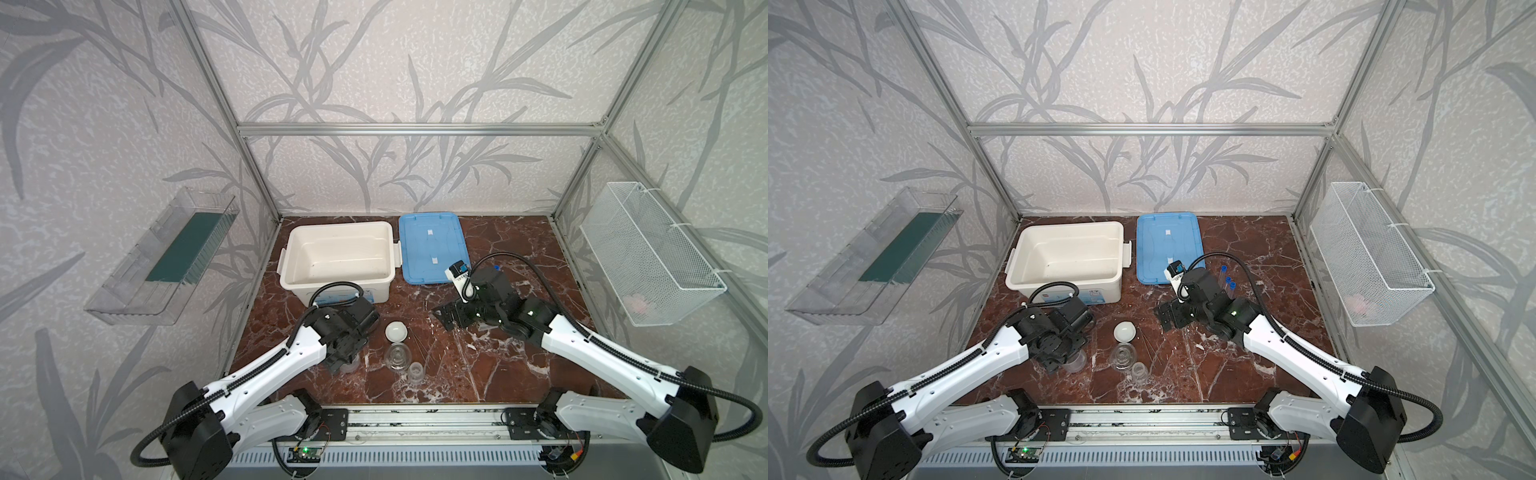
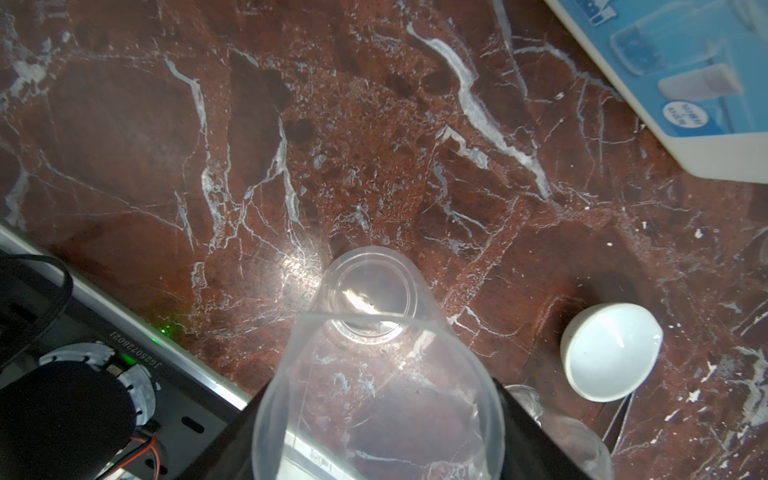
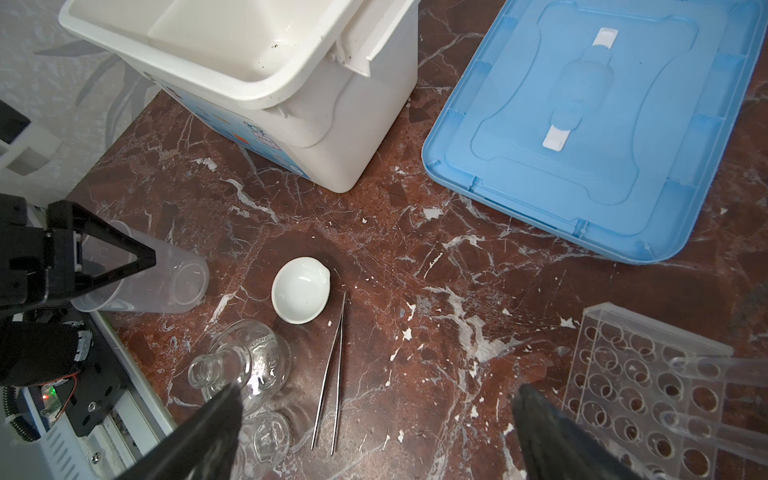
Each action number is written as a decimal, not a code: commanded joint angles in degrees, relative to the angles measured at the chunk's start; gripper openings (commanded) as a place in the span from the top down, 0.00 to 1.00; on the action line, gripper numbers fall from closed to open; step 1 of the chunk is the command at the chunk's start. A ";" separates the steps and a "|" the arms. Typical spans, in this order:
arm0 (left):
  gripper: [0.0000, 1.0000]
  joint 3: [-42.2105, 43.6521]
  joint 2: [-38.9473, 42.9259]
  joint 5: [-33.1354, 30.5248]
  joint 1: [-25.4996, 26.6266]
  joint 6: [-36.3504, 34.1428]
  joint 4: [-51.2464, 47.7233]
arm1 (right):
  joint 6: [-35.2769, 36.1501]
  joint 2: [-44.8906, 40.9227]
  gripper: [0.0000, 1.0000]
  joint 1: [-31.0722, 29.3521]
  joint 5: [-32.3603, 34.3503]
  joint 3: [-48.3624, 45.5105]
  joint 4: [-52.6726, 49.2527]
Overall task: Organize the chemistry lab equipment
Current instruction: 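Lift the measuring cup over the tub with the left gripper while the right gripper approaches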
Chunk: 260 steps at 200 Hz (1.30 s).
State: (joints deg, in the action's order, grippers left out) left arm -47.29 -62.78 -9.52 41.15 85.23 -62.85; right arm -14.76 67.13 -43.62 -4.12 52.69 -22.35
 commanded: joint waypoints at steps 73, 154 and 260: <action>0.29 -21.33 2.58 -5.47 3.30 -4.10 -13.68 | 0.72 1.20 0.01 -0.42 -1.14 3.78 0.63; 0.29 -48.86 -8.20 -16.16 -2.72 -22.29 -15.25 | 0.52 8.04 0.01 -1.64 -4.44 14.47 3.99; 0.31 -47.02 -22.37 -6.51 -32.24 -37.47 3.99 | -4.74 28.22 0.00 -6.40 -5.97 35.80 10.41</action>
State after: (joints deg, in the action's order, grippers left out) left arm -96.23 -82.04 -17.34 12.27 53.01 -62.94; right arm -18.02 91.96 -47.97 -9.56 83.61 -13.76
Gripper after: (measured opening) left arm 0.697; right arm 0.999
